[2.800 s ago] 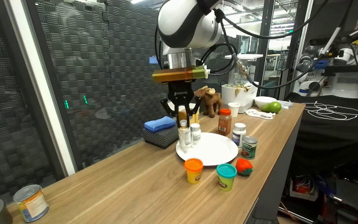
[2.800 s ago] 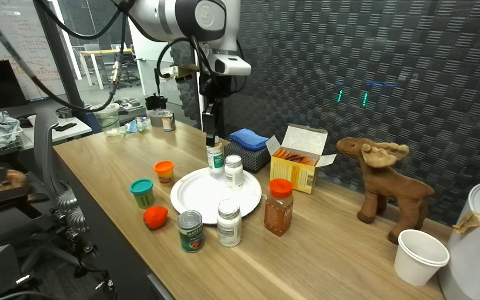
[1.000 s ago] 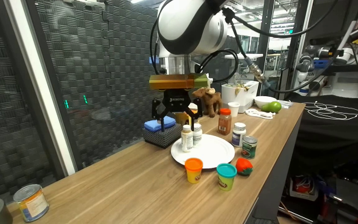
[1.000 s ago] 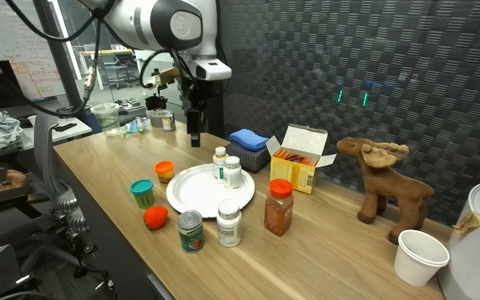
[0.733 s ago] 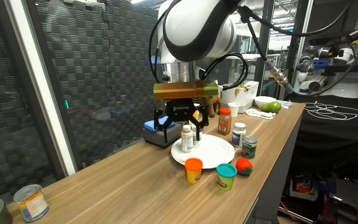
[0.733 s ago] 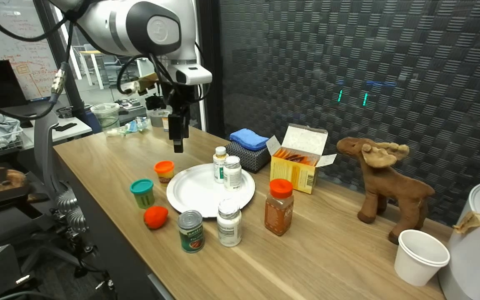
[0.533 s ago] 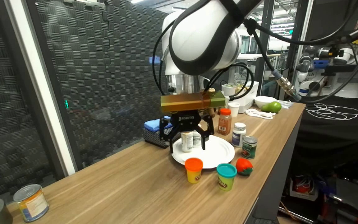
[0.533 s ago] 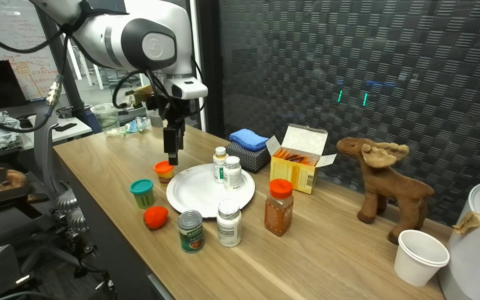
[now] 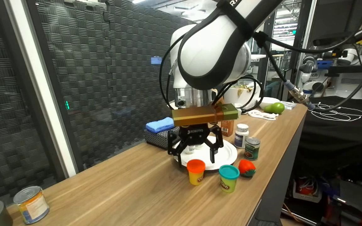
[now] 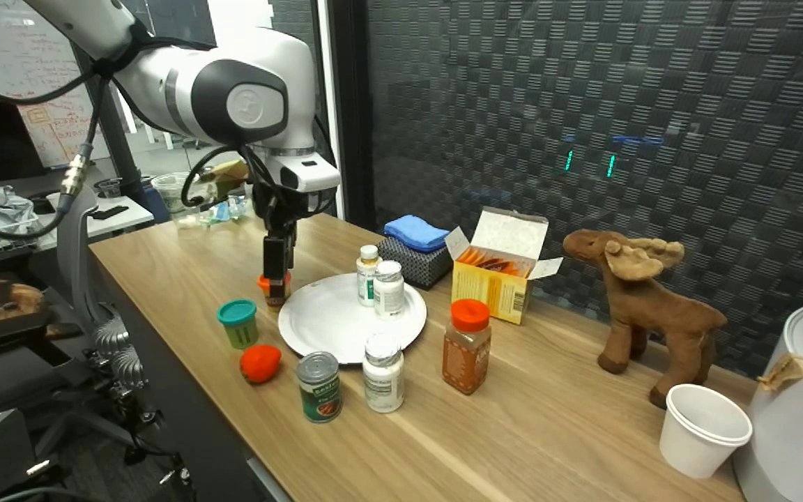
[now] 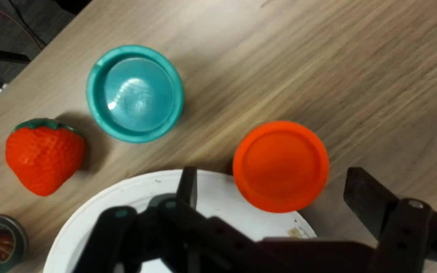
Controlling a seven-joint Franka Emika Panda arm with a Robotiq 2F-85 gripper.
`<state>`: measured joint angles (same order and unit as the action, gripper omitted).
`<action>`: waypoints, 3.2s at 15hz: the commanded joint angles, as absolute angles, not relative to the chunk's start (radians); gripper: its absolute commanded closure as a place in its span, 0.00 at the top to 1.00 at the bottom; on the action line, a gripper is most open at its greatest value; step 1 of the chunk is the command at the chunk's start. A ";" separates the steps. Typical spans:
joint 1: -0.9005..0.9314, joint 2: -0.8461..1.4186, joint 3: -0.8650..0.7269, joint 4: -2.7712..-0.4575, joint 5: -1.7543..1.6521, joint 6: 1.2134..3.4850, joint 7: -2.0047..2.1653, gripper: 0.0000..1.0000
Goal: Put the objects surrounding the white plate on to the plate.
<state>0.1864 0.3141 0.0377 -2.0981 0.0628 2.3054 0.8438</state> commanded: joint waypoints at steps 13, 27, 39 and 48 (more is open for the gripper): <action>0.195 0.248 0.055 -2.140 0.097 2.344 0.784 0.29; 0.134 0.237 0.013 -2.081 0.094 2.370 0.822 0.29; 0.087 0.417 0.009 -1.921 0.150 2.304 0.737 0.29; 0.098 0.390 0.009 -1.942 0.142 2.253 0.696 0.80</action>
